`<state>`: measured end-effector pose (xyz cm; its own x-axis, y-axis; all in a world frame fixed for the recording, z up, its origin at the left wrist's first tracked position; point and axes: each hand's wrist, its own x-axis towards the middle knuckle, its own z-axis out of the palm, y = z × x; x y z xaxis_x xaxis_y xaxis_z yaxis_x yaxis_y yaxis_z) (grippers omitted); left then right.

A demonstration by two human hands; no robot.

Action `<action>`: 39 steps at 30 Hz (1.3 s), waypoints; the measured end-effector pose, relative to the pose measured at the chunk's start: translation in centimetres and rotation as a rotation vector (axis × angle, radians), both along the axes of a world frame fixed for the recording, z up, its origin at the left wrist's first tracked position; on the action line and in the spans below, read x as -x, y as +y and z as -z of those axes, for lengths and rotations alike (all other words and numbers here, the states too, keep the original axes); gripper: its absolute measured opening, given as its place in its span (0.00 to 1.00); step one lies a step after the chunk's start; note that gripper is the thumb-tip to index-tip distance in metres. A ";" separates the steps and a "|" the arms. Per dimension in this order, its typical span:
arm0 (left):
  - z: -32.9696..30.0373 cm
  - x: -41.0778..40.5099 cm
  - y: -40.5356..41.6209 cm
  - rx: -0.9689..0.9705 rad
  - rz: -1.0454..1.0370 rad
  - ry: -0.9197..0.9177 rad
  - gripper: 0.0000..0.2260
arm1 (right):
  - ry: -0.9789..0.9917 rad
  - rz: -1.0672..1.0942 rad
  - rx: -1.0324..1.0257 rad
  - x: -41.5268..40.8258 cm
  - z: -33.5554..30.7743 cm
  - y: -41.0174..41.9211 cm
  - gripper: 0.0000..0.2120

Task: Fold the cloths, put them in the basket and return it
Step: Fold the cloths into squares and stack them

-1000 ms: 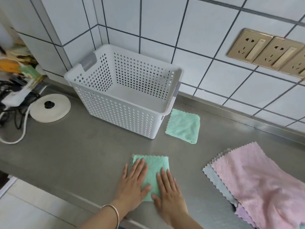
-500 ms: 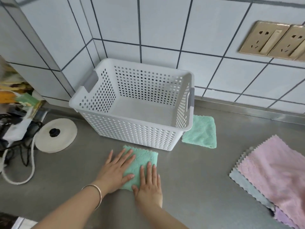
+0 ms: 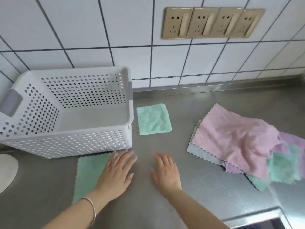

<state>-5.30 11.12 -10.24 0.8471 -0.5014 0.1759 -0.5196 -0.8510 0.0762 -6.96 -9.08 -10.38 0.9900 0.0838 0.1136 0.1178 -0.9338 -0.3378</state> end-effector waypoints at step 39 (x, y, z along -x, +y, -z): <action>-20.8 -12.5 -22.4 0.794 -0.142 0.255 0.08 | 0.222 0.179 -0.170 -6.8 -23.7 -32.4 0.13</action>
